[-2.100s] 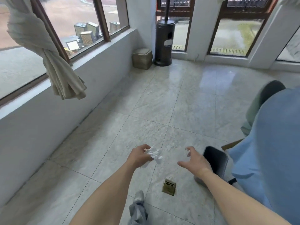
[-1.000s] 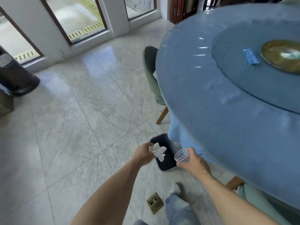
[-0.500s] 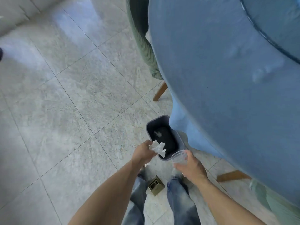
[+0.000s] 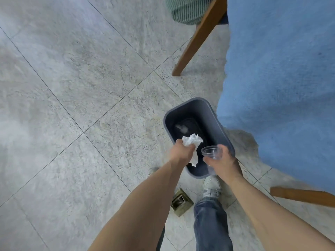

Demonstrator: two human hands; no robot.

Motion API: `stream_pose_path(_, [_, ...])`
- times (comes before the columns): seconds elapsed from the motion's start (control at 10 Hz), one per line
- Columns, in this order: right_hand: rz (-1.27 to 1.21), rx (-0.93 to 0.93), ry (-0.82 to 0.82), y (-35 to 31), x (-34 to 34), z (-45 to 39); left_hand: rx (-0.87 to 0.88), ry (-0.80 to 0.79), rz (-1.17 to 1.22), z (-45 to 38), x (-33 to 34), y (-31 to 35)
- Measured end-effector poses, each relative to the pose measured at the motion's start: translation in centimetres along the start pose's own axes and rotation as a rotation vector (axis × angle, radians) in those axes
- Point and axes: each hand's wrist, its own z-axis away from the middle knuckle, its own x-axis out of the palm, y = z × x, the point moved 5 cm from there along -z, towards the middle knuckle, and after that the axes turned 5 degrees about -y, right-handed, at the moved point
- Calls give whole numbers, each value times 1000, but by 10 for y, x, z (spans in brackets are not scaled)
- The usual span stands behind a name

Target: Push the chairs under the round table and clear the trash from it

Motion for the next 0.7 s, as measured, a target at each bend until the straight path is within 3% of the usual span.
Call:
stream_pose_path(0.1, [0, -35, 54, 2, 9, -32, -18, 7, 49, -31, 12, 0])
stream_pose_path(0.4, [-91, 96, -3, 27, 44, -112, -222, 19, 386, -112, 45, -11])
stream_pose_path(0.7, [-61, 71, -8, 25, 47, -113, -204, 35, 552, -126, 52, -13])
